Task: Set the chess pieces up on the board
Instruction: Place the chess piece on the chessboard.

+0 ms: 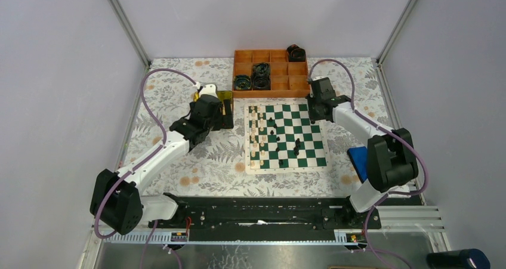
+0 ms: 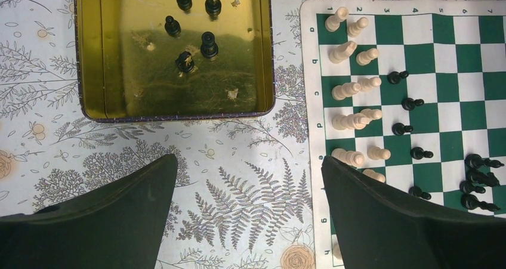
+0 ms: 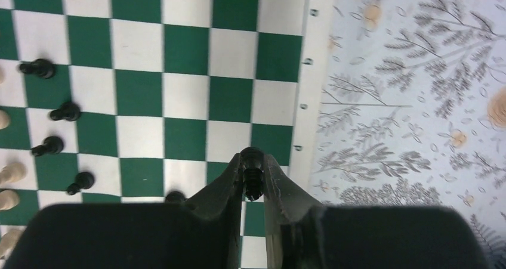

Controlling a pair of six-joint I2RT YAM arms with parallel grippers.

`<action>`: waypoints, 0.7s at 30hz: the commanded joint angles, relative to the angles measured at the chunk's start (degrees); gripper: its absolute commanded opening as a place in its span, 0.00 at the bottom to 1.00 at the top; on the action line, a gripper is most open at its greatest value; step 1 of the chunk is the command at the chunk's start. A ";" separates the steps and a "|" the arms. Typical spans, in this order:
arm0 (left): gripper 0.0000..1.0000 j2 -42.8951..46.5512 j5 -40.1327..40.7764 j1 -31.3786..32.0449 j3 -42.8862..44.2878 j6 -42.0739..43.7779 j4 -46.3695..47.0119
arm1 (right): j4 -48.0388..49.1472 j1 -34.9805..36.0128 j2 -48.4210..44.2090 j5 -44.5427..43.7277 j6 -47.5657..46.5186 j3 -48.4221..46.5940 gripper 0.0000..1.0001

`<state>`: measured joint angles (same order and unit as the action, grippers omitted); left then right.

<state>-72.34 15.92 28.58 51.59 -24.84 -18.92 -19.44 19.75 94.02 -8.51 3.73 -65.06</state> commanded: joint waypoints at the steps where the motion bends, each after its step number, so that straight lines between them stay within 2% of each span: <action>1: 0.99 1.45 0.93 0.32 -0.79 -0.77 0.89 | 0.67 -2.59 -2.46 -2.32 0.86 1.60 0.05; 21: 0.99 1.06 0.83 0.34 -1.32 -0.49 0.67 | 3.80 -4.22 2.04 -0.01 2.62 3.51 0.06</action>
<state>-71.88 15.90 28.58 50.92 -25.02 -19.18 -17.78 15.94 95.42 -9.30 5.69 -61.52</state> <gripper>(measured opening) 0.986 0.203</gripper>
